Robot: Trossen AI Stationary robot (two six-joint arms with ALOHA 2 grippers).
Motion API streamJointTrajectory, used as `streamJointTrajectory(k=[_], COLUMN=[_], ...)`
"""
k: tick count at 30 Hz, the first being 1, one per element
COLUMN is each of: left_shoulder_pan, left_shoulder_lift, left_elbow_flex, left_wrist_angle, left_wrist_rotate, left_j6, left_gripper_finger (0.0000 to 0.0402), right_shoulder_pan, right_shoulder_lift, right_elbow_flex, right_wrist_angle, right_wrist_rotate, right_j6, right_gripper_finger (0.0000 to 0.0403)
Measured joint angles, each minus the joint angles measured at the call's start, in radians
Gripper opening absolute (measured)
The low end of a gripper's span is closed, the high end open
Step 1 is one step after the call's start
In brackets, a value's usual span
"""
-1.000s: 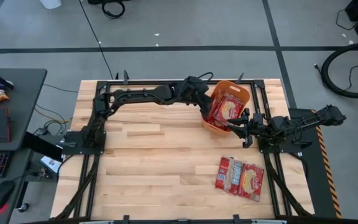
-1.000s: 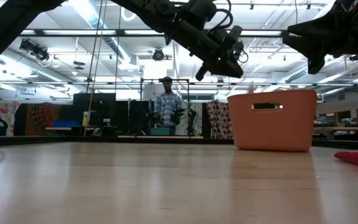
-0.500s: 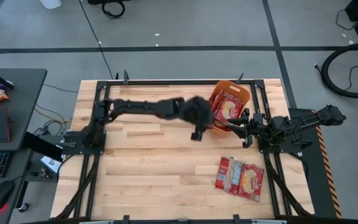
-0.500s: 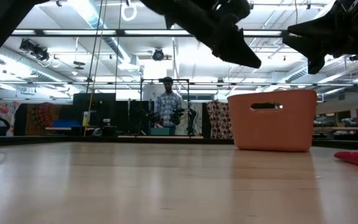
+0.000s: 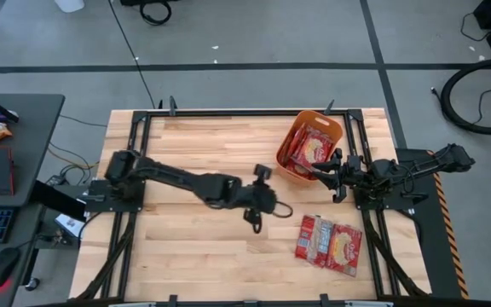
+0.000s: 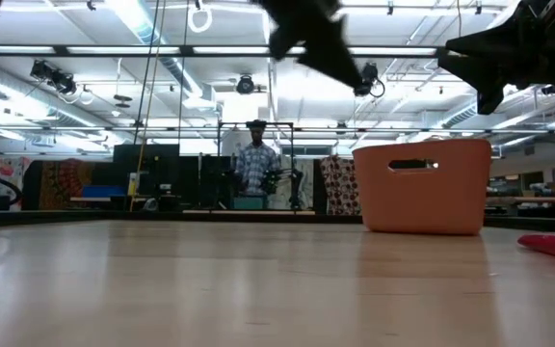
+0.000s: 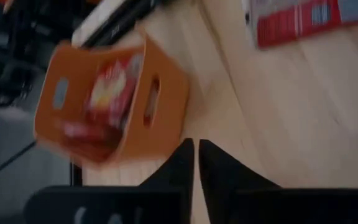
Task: Sort popcorn bags into baskets
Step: Put the red popcorn bag into the orange bin
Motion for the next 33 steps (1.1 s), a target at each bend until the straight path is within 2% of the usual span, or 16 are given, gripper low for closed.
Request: streamJointTrajectory(k=[5,12,17,20,25,33], left_shoulder_pan=[-0.050,-0.074,-0.074,-0.075,-0.072,-0.063], left_shoulder_lift=[-0.207,-0.438,-0.539,-0.614,-0.740,-0.909], left_elbow_flex=[-0.251,-0.551,-0.720,-0.813,-0.940,-1.051], left_wrist_angle=[0.091,0.341,0.559,0.697,0.862,0.915], left_wrist_rotate=[-0.032,-0.043,-0.052,-0.051,-0.049,-0.048], left_j6=[-0.088,-0.199,-0.190,-0.147,-0.112,-0.133], left_gripper_finger=[0.0006,0.0019,0.0014,0.0010,0.0010,0.0010], right_shoulder_pan=[0.000,0.000,-0.002,-0.002,0.002,0.025], right_shoulder_lift=[0.001,0.001,-0.003,0.014,0.110,0.361], right_elbow_flex=[0.000,0.000,0.000,0.006,0.088,0.331], right_wrist_angle=[-0.004,0.026,0.146,0.148,0.066,-0.332], right_wrist_rotate=[0.000,0.003,0.010,0.030,-0.087,-0.072], right_j6=[0.000,0.018,0.019,0.042,0.069,0.028], right_gripper_finger=[0.0144,0.0144,0.0144,0.0144,0.0144,0.0144])
